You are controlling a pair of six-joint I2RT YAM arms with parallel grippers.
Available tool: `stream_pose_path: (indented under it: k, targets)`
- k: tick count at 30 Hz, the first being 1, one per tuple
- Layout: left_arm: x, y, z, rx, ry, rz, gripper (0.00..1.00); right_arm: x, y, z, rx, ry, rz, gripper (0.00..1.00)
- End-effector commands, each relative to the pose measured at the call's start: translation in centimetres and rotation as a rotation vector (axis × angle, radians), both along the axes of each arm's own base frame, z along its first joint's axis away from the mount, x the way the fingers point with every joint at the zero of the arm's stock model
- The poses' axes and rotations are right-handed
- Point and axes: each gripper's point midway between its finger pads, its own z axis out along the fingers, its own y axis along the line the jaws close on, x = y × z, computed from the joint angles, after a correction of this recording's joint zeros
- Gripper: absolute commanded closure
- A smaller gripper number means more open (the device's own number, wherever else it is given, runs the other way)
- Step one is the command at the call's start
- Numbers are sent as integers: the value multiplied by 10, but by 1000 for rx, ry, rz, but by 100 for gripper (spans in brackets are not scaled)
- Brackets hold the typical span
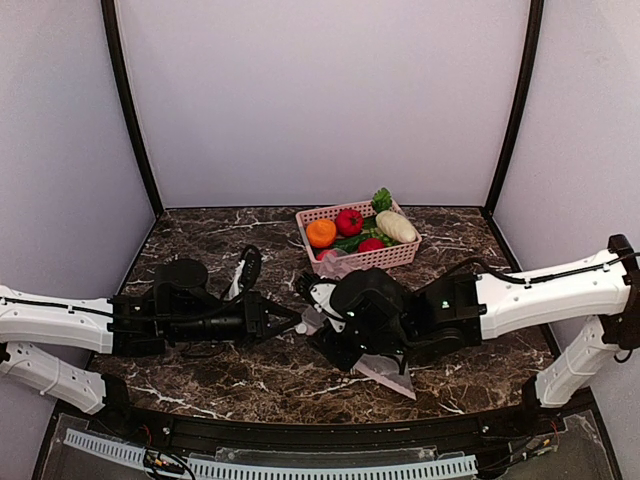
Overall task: Place the food in the zip-top bag and seal the zipper
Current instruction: Pass from the left arm to the right
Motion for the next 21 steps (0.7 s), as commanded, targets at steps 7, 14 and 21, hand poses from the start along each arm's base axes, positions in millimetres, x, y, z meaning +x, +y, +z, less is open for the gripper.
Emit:
stream_pose_path:
  k: [7,14,21]
  targets:
    - [4,3,4,-21,-5,36,99,4,6,10,-40,-113,-26,46]
    - [5,5,4,-18,-2,49,99,12,-2,15,-57,-163,-101,50]
    - [7,11,-3,12,4,70,99,14,-6,22,-48,-175,-117,68]
